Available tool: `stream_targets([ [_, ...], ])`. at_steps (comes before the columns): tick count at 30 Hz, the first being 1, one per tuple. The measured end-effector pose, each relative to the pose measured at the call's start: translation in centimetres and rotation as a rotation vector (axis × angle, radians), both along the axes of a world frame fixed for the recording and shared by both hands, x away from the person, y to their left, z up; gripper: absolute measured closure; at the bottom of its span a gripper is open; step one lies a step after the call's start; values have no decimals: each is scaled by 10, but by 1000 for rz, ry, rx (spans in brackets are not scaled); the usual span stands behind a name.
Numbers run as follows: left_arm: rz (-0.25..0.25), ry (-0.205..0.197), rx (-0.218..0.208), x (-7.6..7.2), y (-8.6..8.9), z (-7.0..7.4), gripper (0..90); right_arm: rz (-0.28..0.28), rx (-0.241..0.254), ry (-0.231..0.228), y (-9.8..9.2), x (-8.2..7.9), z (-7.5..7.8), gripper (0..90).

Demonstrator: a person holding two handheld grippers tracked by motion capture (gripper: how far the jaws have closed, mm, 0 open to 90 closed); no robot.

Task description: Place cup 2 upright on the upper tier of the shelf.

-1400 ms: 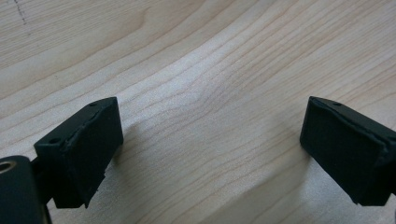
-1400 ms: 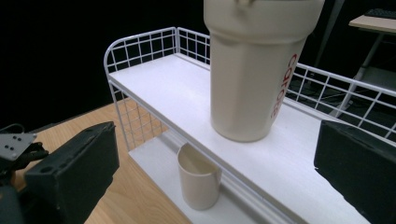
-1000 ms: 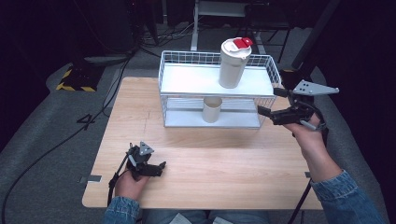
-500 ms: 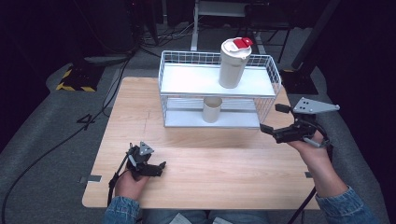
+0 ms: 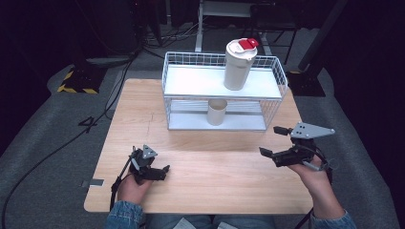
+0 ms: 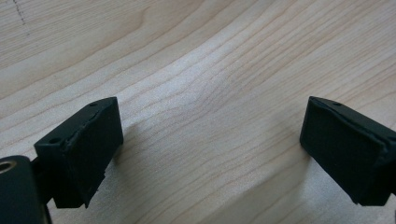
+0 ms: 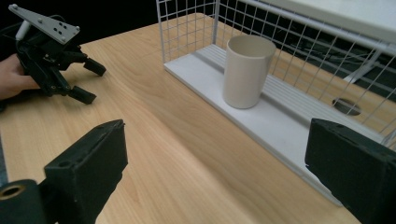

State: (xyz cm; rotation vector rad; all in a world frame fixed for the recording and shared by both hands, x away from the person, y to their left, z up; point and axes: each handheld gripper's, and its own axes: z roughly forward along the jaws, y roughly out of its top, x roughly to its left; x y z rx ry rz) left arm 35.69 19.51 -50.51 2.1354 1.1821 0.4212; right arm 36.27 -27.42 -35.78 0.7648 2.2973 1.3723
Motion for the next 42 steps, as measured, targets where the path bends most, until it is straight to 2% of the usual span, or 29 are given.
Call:
stream_targets([
  [3,2,2,-2,0,0,0,65,-6,26,34,-2,-3,-11,59],
  [12,0,0,0,0,0,0,65,-35,48,98,-13,-5,-45,63],
  [16,1,1,-1,0,0,0,65,-50,13,117,-15,-4,-58,65],
  [22,0,0,0,0,0,0,65,-65,0,161,-18,-3,-79,67],
  [33,0,0,0,0,0,0,65,-109,3,183,-23,-4,-111,68],
  [42,0,0,0,0,0,0,66,-122,-17,184,-24,-9,-129,68],
])
